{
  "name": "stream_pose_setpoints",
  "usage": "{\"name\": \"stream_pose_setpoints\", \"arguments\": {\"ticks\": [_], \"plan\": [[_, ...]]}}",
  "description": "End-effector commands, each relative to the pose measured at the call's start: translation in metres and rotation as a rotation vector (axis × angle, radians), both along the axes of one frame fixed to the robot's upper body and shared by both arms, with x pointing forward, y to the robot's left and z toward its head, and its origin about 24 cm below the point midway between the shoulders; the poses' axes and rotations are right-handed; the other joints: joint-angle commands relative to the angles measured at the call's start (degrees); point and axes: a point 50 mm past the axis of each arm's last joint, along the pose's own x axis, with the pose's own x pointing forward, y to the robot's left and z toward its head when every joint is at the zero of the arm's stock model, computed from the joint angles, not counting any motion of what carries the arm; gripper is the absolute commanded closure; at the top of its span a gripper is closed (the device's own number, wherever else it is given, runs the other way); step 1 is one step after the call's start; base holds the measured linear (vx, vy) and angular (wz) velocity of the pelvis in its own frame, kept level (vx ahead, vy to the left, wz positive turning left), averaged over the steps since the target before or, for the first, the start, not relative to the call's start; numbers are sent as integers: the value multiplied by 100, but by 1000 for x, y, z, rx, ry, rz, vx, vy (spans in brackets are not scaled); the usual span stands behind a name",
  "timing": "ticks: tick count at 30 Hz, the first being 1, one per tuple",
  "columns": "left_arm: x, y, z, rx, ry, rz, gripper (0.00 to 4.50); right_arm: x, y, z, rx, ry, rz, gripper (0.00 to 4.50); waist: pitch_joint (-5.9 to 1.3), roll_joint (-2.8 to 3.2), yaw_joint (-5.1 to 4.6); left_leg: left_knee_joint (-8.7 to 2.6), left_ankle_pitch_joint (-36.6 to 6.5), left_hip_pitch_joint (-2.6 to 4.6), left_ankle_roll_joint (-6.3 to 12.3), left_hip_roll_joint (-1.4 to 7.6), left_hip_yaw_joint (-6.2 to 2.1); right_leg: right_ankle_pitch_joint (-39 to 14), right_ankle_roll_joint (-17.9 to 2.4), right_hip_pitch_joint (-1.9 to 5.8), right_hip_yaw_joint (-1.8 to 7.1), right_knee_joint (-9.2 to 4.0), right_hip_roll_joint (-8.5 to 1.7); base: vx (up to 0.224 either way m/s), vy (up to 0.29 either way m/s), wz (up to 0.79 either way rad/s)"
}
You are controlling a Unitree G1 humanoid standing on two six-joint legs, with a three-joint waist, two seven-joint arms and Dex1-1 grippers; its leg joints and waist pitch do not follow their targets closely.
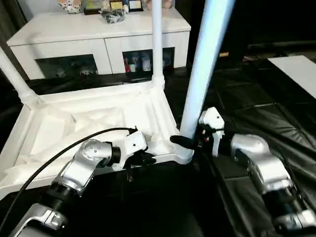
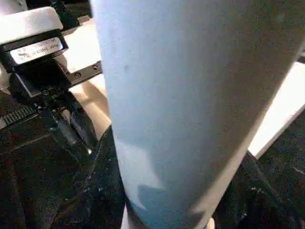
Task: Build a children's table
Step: Insert table leg to table base
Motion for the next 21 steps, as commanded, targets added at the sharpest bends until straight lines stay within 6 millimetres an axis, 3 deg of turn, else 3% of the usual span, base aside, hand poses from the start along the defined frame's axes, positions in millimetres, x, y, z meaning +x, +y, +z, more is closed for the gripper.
{"name": "stream_pose_setpoints", "arguments": {"ticks": [1, 7, 16, 21], "plan": [[11, 10, 17, -19, -91, 91, 450, -25, -2, -60, -121, 302, 28, 266, -163, -24, 46, -531, -1444, -24, 81, 387, -160, -1076, -1406, 161, 233, -470, -466, 0, 0, 0], [8, 6, 16, -29, -77, 74, 450, -20, -3, -64, -137, 318, 22, 266, -136, -21, 24, -549, -1762, 0, -14, 387, -172, -1711, -1297, 121, 246, -518, -474, 0, 0, 0], [10, 10, 15, -11, -70, 68, 450, -16, -2, -67, -111, 294, -35, 266, -133, -3, -33, -567, -2016, 1, -92, 381, -188, -1868, -1244, 99, 241, -533, -465, 0, 0, 0], [14, 20, 6, 66, -39, 110, 450, -4, -2, -66, -115, 223, -187, 266, -99, -8, -102, -592, -2319, 0, -180, 370, -225, -2465, -1066, 48, 241, -573, -468, 0, 0, 0]]}}
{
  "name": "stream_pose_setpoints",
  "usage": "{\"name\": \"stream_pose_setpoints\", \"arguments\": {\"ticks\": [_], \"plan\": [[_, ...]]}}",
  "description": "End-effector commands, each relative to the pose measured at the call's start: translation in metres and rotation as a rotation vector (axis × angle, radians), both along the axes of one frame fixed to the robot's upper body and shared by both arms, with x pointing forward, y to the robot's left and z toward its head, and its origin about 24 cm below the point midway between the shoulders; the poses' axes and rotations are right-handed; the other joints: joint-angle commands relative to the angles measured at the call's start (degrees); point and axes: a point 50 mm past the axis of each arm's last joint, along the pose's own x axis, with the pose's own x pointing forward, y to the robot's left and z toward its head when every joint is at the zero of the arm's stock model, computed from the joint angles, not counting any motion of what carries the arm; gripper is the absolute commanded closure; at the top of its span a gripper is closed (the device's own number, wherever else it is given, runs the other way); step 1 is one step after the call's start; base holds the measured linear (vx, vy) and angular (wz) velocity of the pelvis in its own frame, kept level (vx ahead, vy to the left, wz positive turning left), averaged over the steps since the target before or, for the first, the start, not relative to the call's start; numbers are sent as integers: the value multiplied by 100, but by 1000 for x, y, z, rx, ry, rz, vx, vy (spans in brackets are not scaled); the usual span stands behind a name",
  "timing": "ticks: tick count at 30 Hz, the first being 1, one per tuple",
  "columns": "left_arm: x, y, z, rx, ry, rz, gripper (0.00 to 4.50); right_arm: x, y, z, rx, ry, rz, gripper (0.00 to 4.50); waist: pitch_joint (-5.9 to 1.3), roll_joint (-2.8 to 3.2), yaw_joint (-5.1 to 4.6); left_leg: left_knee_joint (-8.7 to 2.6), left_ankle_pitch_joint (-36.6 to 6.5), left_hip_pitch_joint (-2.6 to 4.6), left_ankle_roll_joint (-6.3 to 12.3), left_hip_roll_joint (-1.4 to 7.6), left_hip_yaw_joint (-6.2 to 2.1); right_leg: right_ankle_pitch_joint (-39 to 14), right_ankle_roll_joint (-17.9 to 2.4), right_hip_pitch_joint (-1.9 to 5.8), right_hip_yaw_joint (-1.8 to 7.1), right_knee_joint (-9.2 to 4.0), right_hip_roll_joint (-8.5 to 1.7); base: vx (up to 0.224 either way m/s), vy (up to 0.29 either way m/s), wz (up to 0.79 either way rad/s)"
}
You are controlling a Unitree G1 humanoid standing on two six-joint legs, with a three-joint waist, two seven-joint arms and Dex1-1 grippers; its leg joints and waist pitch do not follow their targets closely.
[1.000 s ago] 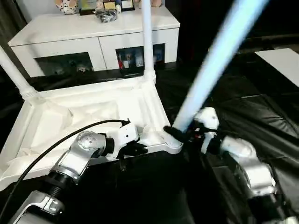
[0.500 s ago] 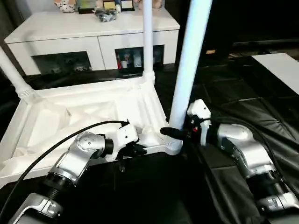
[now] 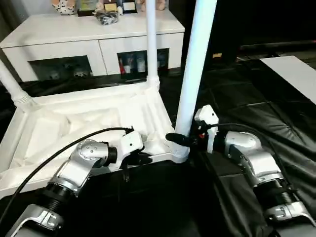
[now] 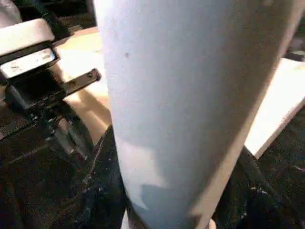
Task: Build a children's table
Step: Rotate leg to tighten
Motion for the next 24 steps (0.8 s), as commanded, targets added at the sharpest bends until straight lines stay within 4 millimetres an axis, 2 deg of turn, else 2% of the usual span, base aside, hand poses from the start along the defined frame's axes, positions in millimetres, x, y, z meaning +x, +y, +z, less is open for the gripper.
{"name": "stream_pose_setpoints", "arguments": {"ticks": [1, 3, 6, 7, 8, 9, 11, 12, 13, 14, 15, 16, 17, 18, 20, 21, 24], "plan": [[11, 9, 3, 45, -43, 101, 450, -12, -16, -59, -167, 218, -184, 266, -94, 26, 15, -598, -2404, -26, -235, 366, -238, -2626, -1031, 53, 237, -577, -479, 0, 0, 0], [12, 8, 2, 47, -39, 122, 450, -11, -15, -60, -172, 212, -219, 266, -89, 24, 7, -609, -2544, -14, -270, 368, -265, -2893, -914, 43, 232, -601, -486, 0, 0, 0], [16, -7, -2, 25, -6, 211, 450, -6, -6, -64, -199, 196, -331, 266, -75, 35, 8, -615, -2751, 47, -328, 364, -262, -3112, -815, -22, 229, -648, -473, 0, 0, 0], [18, -20, -3, 2, 14, 258, 450, -3, -1, -67, -212, 202, -403, 266, -81, 62, -4, -633, -2726, 33, -367, 374, -271, -2966, -839, -9, 227, -636, -478, 0, 0, 0], [19, -24, -4, -3, 18, 274, 450, -2, 0, -68, -219, 203, -425, 266, -83, 55, -12, -641, -2735, 27, -380, 372, -273, -2894, -845, -2, 214, -639, -469, 0, 0, 0], [23, -42, -5, -18, 40, 340, 450, 4, 6, -72, -244, 212, -527, 266, -78, 40, -29, -649, -2788, 17, -402, 363, -277, -2813, -854, -6, 203, -626, -451, 0, 0, 0], [27, -60, -5, -11, 51, 388, 450, 9, 13, -73, -254, 222, -621, 266, -72, 60, -37, -634, -2979, 94, -413, 335, -269, -2957, -829, -55, 189, -679, -452, 0, 0, 0], [27, -62, -4, -10, 50, 392, 450, 10, 14, -73, -255, 223, -631, 266, -80, 75, -49, -629, -3097, 139, -395, 328, -269, -2867, -821, -58, 171, -709, -443, 0, 0, 0], [29, -75, -3, 4, 39, 407, 450, 14, 20, -72, -247, 234, -685, 266, -63, 57, -61, -665, -3166, 87, -359, 326, -290, -2828, -767, -12, 149, -720, -441, 0, 0, 0], [30, -82, -1, 5, 31, 416, 450, 16, 23, -72, -237, 243, -724, 266, -60, 52, -57, -666, -3213, 94, -349, 321, -288, -2851, -735, -25, 145, -732, -438, 0, 0, 0], [31, -87, 1, 7, 25, 423, 450, 17, 25, -71, -228, 253, -752, 266, -72, 54, -54, -662, -3273, 134, -326, 312, -277, -2832, -718, -53, 145, -750, -433, 0, 0, 0], [32, -92, 3, 6, 19, 429, 450, 19, 27, -71, -216, 267, -784, 266, -81, 42, -42, -660, -3249, 133, -293, 311, -274, -2750, -721, -56, 153, -756, -441, 0, 0, 0], [32, -94, 4, 5, 16, 433, 450, 19, 28, -71, -209, 276, -803, 266, -82, 46, -43, -662, -3228, 121, -289, 310, -271, -2710, -723, -49, 157, -753, -445, 0, 0, 0], [32, -94, 4, 12, 17, 446, 450, 21, 29, -69, -213, 259, -821, 266, -87, 20, -30, -663, -3179, 113, -259, 303, -261, -2660, -706, -44, 152, -763, -440, 0, 0, 0], [32, -92, 3, 21, 21, 465, 450, 23, 30, -67, -209, 251, -839, 266, -97, 26, -19, -661, -3092, 94, -246, 312, -256, -2548, -741, -44, 172, -744, -463, 0, 0, 0], [32, -89, 2, 31, 22, 479, 450, 25, 31, -66, -203, 246, -847, 266, -97, 7, -20, -668, -3056, 74, -222, 307, -254, -2525, -740, -28, 169, -742, -456, 0, 0, 0], [34, -82, 1, 49, 12, 510, 450, 27, 34, -64, -203, 227, -845, 266, -99, 18, -18, -671, -2989, 75, -205, 311, -241, -2386, -779, -36, 175, -737, -448, 0, 0, 0]]}}
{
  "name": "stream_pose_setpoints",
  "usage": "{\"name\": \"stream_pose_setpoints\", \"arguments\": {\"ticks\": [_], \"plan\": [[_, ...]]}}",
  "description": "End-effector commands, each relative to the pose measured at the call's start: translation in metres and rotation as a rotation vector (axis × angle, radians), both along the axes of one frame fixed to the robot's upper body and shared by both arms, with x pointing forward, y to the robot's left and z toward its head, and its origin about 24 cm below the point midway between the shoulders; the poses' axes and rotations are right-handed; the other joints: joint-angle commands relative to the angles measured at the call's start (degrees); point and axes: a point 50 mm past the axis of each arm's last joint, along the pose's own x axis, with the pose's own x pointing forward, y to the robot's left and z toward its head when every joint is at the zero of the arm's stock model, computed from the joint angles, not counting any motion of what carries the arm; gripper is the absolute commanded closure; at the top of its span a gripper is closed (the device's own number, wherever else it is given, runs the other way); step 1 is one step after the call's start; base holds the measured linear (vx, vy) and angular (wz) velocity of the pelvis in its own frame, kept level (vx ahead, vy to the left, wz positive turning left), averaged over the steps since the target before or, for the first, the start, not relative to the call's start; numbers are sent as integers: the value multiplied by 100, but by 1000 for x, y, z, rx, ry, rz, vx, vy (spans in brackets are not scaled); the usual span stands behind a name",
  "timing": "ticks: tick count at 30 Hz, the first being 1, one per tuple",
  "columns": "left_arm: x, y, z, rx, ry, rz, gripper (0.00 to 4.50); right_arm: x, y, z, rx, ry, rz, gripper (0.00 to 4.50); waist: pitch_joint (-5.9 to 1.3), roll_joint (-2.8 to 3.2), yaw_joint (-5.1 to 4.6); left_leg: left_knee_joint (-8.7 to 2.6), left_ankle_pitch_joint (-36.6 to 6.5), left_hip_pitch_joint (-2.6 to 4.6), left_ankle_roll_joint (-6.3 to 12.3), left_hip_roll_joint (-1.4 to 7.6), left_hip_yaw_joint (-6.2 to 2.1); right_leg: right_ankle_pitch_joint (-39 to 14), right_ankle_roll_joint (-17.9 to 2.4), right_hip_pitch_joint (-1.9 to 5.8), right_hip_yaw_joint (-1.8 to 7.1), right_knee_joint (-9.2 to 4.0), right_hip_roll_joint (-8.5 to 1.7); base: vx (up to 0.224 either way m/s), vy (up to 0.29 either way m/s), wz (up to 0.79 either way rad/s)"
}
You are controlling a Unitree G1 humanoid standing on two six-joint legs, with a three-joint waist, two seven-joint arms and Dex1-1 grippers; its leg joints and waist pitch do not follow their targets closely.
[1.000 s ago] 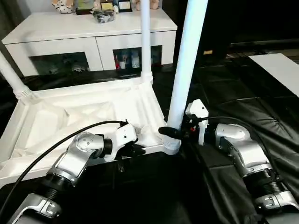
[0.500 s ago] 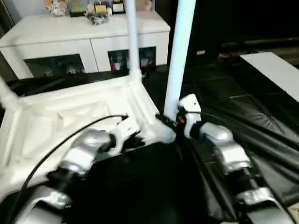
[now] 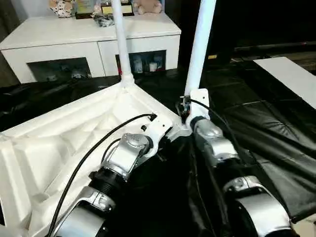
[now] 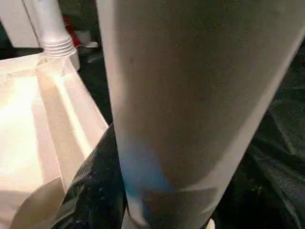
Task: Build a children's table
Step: Rotate leg to tighten
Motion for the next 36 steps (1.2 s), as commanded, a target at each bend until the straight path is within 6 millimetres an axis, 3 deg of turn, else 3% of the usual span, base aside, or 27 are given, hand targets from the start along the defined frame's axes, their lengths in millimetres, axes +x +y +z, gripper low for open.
{"name": "stream_pose_setpoints", "arguments": {"ticks": [1, 7, 8, 11, 13, 14, 17, 18, 20, 22, 23, 24, 25, 27, 28, 31, 33, 36], "plan": [[5, 6, 1, 43, -22, 54, 450, -26, 0, -58, -33, 256, -2, 266, -97, 18, -17, -641, -2997, 30, -214, 356, -235, -2372, -796, -35, 172, -502, -428, 0, 0, 0], [9, 11, 5, 37, -42, 68, 450, -20, 9, -44, 108, 182, 36, 266, -115, 22, -7, -647, -2827, 8, -187, 369, -218, -2043, -896, -4, 185, -479, -431, 0, 0, 0], [9, 12, 6, 33, -48, 69, 450, -19, 10, -41, 120, 165, 47, 210, -126, 23, 3, -648, -2665, -18, -154, 378, -212, -1811, -969, 24, 193, -455, -437, 0, 0, 0], [10, 15, 10, -2, -68, 55, 450, -12, 13, -25, 140, 89, 113, 189, -154, 20, 28, -614, -2301, -35, -38, 379, -169, -1456, -1145, 46, 196, -433, -437, 0, 0, 0], [10, 16, 13, -29, -88, 24, 450, -9, 14, -16, 154, 49, 155, 161, -195, 12, 28, -600, -1868, -134, 72, 389, -186, -1230, -1228, 136, 190, -389, -470, 0, 0, 0], [9, 17, 15, -42, -89, 11, 450, -8, 13, -12, 161, 32, 168, 161, -235, 8, 29, -563, -1463, -159, 167, 391, -170, -780, -1318, 159, 184, -339, -459, 0, 0, 0], [4, 23, 17, -45, -97, -68, 450, -6, 7, 0, 169, -8, 246, 132, -245, 23, 56, -509, -987, -172, 396, 398, -132, -286, -1543, 151, 164, -304, -457, 0, 0, 0], [1, 24, 18, -49, -107, -119, 450, -7, 5, 2, 166, -16, 278, 122, -271, 35, 67, -469, -633, -206, 503, 401, -128, 109, -1631, 201, 160, -242, -467, 58, -34, -3], [-3, 27, 20, -55, -110, -175, 450, -8, 0, 4, 153, -22, 315, 108, -299, 47, 102, -394, -135, -161, 674, 403, -91, 861, -1781, 189, 147, -171, -444, 82, -35, -1], [-9, 31, 21, -66, -97, -238, 450, -12, -8, 5, 131, -27, 375, 99, -344, 45, 148, -306, 467, -164, 951, 379, -70, 1848, -1947, 196, 135, -46, -425, 38, -14, 2], [-12, 33, 22, -69, -102, -285, 450, -15, -11, 5, 128, -29, 402, 78, -346, 48, 178, -294, 576, -162, 1023, 381, -71, 1983, -1967, 202, 126, -36, -426, 0, 0, 0], [-15, 36, 22, -69, -94, -314, 450, -18, -14, 6, 128, -29, 434, 73, -337, 50, 217, -286, 631, -153, 1086, 385, -64, 2033, -1952, 191, 117, -41, -421, 0, 0, 0], [-19, 40, 22, -62, -88, -352, 450, -23, -19, 7, 122, -25, 488, 70, -340, 87, 282, -272, 615, -101, 1183, 432, -47, 1975, -1958, 147, 88, -31, -419, 0, 0, 0], [-23, 43, 23, -64, -88, -398, 450, -28, -24, 8, 116, -15, 540, 63, -326, 76, 336, -272, 601, -123, 1168, 448, -48, 1703, -1917, 169, 69, -25, -415, 0, 0, 0], [-28, 47, 23, -69, -74, -435, 450, -35, -30, 8, 95, -5, 615, 37, -324, 89, 347, -271, 576, -113, 1137, 455, -46, 1591, -1909, 153, 66, -21, -413, 0, 0, 0], [-31, 53, 25, -57, -87, -496, 450, -53, -40, 8, 30, 34, 787, 25, -281, 113, 430, -296, 252, -90, 911, 483, -45, 818, -1794, 140, 46, -63, -398, 0, 0, 0], [-32, 54, 26, -55, -90, -502, 450, -57, -42, 7, 10, 46, 830, 7, -278, 130, 458, -303, 197, -98, 799, 484, -52, 704, -1742, 143, 47, -58, -398, 0, 0, 0], [-30, 58, 31, -62, -98, -505, 450, -69, -49, 8, -45, 77, 932, 7, -269, 91, 482, -303, -59, -94, 656, 470, -34, 532, -1710, 142, 70, -82, -417, 0, 0, 0]]}}
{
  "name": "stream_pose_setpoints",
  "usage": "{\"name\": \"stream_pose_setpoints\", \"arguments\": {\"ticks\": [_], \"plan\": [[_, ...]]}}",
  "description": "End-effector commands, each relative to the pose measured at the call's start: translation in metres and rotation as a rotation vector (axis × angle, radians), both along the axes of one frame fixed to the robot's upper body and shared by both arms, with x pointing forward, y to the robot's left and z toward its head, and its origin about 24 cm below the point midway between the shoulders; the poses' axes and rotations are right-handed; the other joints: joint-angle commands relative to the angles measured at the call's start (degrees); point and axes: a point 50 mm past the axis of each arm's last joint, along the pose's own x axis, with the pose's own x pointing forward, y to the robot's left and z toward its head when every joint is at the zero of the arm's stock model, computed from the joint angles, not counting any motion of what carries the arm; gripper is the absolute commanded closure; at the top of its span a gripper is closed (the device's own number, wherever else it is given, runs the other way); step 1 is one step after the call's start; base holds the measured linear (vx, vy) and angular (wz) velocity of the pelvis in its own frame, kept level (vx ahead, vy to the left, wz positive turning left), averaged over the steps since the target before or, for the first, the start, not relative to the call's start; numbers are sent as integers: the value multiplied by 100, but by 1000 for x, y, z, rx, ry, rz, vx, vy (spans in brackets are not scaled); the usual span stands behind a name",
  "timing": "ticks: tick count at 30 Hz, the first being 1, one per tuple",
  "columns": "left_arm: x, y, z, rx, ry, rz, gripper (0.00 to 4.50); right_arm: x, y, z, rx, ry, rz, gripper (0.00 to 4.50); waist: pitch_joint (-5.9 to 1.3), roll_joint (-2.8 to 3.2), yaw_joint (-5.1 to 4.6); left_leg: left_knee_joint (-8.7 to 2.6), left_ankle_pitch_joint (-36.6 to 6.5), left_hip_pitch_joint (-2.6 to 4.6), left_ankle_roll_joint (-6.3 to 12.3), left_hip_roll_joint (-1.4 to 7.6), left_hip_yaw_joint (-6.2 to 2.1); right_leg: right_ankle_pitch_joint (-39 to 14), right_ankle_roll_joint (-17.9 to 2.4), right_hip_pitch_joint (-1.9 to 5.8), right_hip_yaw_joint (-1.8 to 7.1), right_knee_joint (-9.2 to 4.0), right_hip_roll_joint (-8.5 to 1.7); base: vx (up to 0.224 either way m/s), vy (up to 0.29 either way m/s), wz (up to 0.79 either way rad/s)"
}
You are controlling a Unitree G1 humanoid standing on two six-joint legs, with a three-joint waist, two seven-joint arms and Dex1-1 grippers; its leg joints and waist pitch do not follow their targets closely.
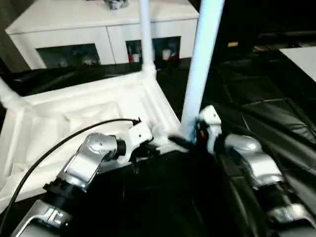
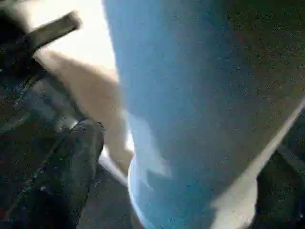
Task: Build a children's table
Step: Rotate leg to tighten
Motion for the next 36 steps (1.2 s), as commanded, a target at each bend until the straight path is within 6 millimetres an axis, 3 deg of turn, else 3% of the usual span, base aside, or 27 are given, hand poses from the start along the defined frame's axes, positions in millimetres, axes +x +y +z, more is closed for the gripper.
{"name": "stream_pose_setpoints", "arguments": {"ticks": [1, 5, 12, 17, 22, 27, 31, 36], "plan": [[1, -4, 12, -26, -55, -32, 450, -6, 6, 2, -7, 4, 76, 7, -366, -30, -5, -379, -193, 144, 590, 331, -60, 228, -1623, 350, 219, -185, -435, 0, 0, 0], [4, 1, 14, -22, -65, -23, 450, -8, 3, 4, -20, 16, 95, 7, -367, -38, 2, -375, -380, 128, 479, 318, -62, -71, -1572, 346, 227, -204, -439, 0, 0, 0], [3, 3, 14, -25, -63, -27, 450, -4, 3, 7, -1, 8, 75, 7, -397, -53, 4, -345, -194, 95, 498, 296, -80, 112, -1553, 367, 212, -160, -426, 0, 0, 0], [3, 3, 13, -25, -60, -25, 450, -4, 0, 6, -7, 16, 74, 74, -416, -44, 15, -313, -10, 94, 612, 292, -84, 338, -1596, 364, 196, -131, -416, 0, 0, 0], [3, 4, 12, -22, -59, -25, 450, -6, -3, 3, -21, 22, 75, 103, -417, -51, 26, -300, -16, 88, 641, 292, -87, 277, -1612, 368, 190, -122, -416, 0, 0, 0], [3, 5, 11, -20, -58, -23, 450, -5, -3, 2, -31, 21, 76, 157, -398, -53, 27, -308, -253, 87, 536, 290, -86, -78, -1571, 362, 197, -151, -421, 0, 0, 0], [4, 6, 10, -18, -56, -21, 450, -5, -2, -1, -35, 24, 63, 175, -382, -47, 9, -324, -485, 93, 401, 288, -93, -346, -1524, 352, 197, -173, -415, 0, 0, 0], [11, 1, 5, -22, -37, 71, 450, 2, 1, -17, 4, 74, -133, 178, -386, -29, -26, -326, -481, 79, 321, 273, -100, -288, -1525, 357, 201, -164, -416, 0, 0, 0]]}}
